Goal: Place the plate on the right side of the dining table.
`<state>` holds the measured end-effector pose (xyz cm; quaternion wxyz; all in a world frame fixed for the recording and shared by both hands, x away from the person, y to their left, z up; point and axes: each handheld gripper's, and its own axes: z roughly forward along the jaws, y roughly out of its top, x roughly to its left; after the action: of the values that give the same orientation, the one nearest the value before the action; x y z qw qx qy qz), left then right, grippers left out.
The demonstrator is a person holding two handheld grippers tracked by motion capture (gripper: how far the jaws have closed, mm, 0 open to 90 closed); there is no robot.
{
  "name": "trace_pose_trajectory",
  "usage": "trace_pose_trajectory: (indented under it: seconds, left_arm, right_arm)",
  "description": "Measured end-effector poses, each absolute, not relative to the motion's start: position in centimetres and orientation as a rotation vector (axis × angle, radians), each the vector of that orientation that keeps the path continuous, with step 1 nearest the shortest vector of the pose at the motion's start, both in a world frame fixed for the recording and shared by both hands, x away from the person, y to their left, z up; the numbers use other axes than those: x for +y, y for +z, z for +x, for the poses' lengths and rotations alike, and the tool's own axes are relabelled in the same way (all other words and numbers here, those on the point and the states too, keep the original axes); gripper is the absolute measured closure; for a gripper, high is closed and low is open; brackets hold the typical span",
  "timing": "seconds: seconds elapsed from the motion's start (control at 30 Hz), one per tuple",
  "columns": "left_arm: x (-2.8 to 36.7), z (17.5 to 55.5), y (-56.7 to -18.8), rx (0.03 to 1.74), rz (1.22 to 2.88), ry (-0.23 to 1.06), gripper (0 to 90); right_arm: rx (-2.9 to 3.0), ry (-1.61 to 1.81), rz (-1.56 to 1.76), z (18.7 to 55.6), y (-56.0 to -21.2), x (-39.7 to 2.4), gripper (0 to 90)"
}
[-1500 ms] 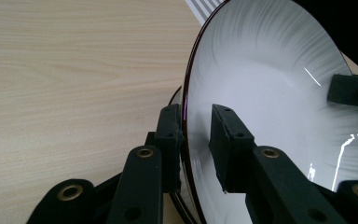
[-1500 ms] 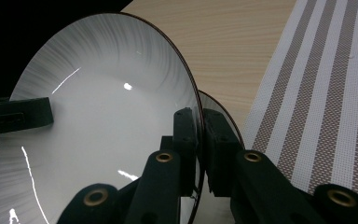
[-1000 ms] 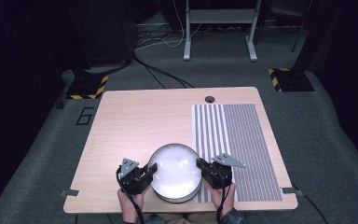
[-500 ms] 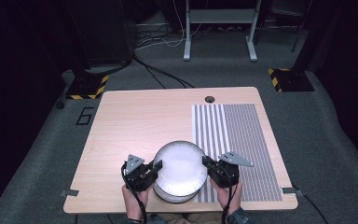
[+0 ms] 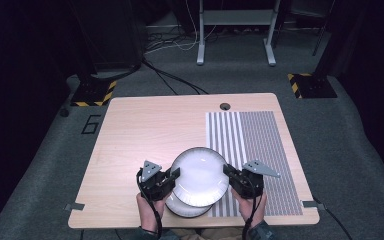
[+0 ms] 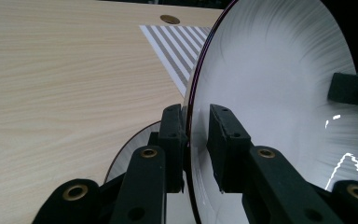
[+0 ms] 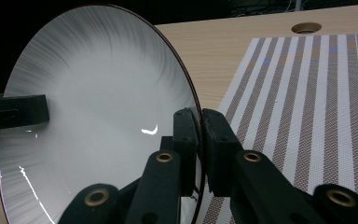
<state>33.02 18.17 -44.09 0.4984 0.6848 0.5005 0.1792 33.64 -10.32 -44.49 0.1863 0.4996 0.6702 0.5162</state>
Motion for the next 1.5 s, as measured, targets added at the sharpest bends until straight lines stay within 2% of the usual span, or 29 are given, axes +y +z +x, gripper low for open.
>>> trace_pose_trajectory:
  seconds: [1.1, 1.5]
  left_arm:
    - [15.1, 35.8, -42.8, 1.137, 1.672, 0.392, 77.5]
    - [13.7, 36.7, -41.4, 1.088, 1.667, 0.387, 77.7]
  right_arm:
    - [1.850, 1.453, 1.450, 35.5, -43.5, -13.8, 84.0]
    - [1.797, 1.445, 1.431, 35.5, -41.8, -15.1, 83.9]
